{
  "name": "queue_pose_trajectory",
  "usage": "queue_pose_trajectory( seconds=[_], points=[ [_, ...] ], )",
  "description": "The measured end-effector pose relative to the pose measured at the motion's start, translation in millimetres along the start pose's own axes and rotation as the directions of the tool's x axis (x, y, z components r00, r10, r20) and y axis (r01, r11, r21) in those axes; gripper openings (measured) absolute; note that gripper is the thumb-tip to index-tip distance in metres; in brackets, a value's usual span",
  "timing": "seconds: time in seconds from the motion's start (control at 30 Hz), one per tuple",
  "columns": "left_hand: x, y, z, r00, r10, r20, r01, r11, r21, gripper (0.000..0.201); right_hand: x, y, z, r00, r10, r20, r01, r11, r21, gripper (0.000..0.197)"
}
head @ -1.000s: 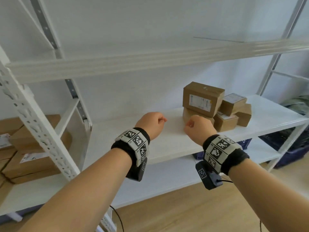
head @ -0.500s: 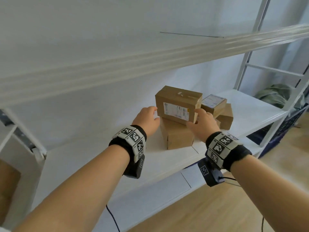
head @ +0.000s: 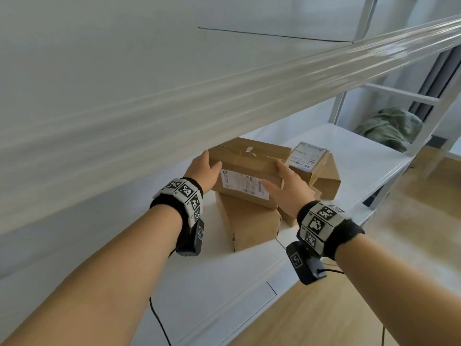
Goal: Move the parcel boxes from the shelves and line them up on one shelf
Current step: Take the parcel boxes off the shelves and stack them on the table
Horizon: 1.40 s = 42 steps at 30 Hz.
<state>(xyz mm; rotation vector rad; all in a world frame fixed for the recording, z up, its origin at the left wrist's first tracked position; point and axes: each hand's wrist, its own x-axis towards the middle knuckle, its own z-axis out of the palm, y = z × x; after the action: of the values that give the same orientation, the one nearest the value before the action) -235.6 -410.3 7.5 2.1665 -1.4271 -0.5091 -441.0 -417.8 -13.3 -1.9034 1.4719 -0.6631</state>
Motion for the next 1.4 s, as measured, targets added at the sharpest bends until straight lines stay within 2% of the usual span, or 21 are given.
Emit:
queue_pose_trajectory(
  seconds=[0.13,0.23,0.37,0.57,0.67,0.77,1.0,1.13,1.2,1.27,1.4],
  points=[
    [-10,2,7,0.996,-0.034,-0.084,0.031,0.999,-0.037,0.058,-4,8,1,0.999,-0.007,-0.050,0.012,0.994,0.107,0.066],
    [-29,2,7,0.992,-0.056,-0.117,0.054,0.998,-0.021,0.055,-13,9,-4,0.998,-0.022,-0.060,0.031,0.989,0.144,0.064],
    [-69,2,4,0.977,-0.111,-0.185,0.111,0.994,-0.009,0.051,-33,11,-17,0.997,-0.072,-0.040,0.078,0.985,0.156,0.072],
    [-155,6,1,0.937,-0.139,-0.320,0.122,0.990,-0.073,0.049,-83,15,-39,0.983,-0.186,-0.004,0.184,0.967,0.178,0.076],
    [-203,3,-5,0.910,-0.152,-0.385,0.111,0.986,-0.127,0.057,-111,11,-43,0.963,-0.267,0.027,0.256,0.944,0.209,0.075],
    [-253,1,-15,0.887,-0.203,-0.414,0.149,0.976,-0.160,0.044,-141,0,-41,0.945,-0.316,0.086,0.291,0.930,0.223,0.075],
    [-354,-27,-47,0.801,-0.297,-0.520,0.242,0.955,-0.173,0.033,-207,-44,-21,0.869,-0.445,0.219,0.388,0.885,0.257,0.066],
    [-413,-52,-72,0.748,-0.360,-0.557,0.300,0.933,-0.200,0.034,-251,-78,1,0.811,-0.509,0.290,0.439,0.855,0.275,0.070],
    [-444,-68,-85,0.718,-0.398,-0.571,0.341,0.916,-0.211,0.041,-275,-96,17,0.779,-0.536,0.326,0.457,0.841,0.290,0.071],
    [-476,-88,-100,0.678,-0.425,-0.600,0.368,0.903,-0.223,0.047,-304,-116,35,0.749,-0.555,0.362,0.472,0.830,0.297,0.074],
    [-542,-129,-130,0.600,-0.471,-0.647,0.444,0.868,-0.220,0.043,-366,-154,78,0.705,-0.577,0.412,0.493,0.816,0.300,0.075]
  ],
)
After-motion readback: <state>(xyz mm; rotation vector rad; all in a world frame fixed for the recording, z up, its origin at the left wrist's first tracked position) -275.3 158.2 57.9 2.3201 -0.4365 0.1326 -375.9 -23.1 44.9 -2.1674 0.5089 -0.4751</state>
